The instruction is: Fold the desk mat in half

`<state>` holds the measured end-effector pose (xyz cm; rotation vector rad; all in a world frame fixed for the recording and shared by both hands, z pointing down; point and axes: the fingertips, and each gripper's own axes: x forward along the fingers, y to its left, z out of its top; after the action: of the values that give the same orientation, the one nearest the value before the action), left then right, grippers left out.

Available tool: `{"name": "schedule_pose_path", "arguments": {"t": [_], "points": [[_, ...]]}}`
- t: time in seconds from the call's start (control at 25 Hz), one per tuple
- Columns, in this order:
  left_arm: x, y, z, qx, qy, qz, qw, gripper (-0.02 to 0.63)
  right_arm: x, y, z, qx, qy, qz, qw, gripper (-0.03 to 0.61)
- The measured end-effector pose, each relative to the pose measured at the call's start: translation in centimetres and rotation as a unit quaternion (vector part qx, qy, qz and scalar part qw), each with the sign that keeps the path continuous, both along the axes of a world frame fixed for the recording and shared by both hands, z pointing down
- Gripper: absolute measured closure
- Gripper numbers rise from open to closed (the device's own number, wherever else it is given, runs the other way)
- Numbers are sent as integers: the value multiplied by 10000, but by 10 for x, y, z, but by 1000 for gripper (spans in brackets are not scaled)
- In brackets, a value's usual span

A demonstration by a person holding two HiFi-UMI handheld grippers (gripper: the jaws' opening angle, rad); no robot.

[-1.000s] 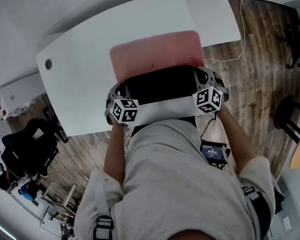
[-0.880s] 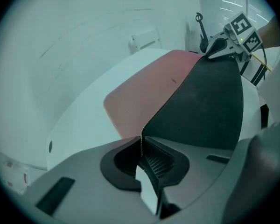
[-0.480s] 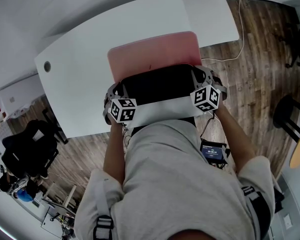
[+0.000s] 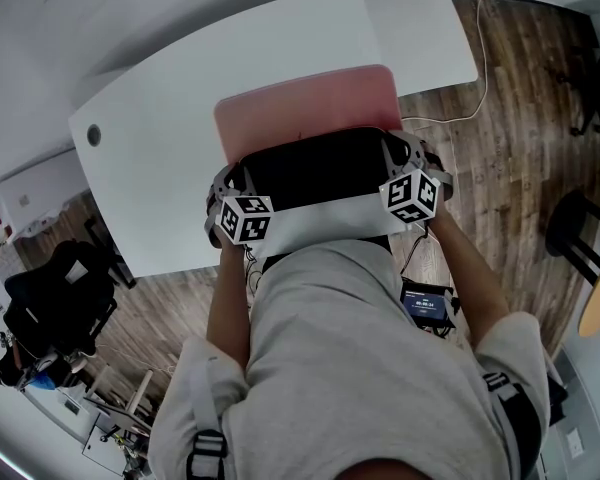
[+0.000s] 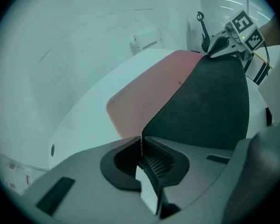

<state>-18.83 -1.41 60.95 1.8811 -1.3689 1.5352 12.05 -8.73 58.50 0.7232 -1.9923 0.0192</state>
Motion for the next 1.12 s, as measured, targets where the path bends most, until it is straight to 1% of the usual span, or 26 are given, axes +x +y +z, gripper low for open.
{"name": "schedule_pose_path", "arguments": {"t": [0.28, 0.56, 0.88, 1.12], "points": [[-1, -4, 0, 48, -45, 51, 10000, 586, 0, -3, 0, 38, 14, 23, 10000, 526], [-2, -5, 0, -16, -8, 49, 10000, 586, -1, -5, -1, 19, 24, 27, 10000, 526], [-3, -12, -2, 80, -79, 40, 9999, 586, -2, -10, -2, 32, 2, 44, 10000, 526], [-5, -20, -2, 102, -65, 97, 9999, 586, -3, -18, -1, 65, 7, 62, 10000, 526]]}}
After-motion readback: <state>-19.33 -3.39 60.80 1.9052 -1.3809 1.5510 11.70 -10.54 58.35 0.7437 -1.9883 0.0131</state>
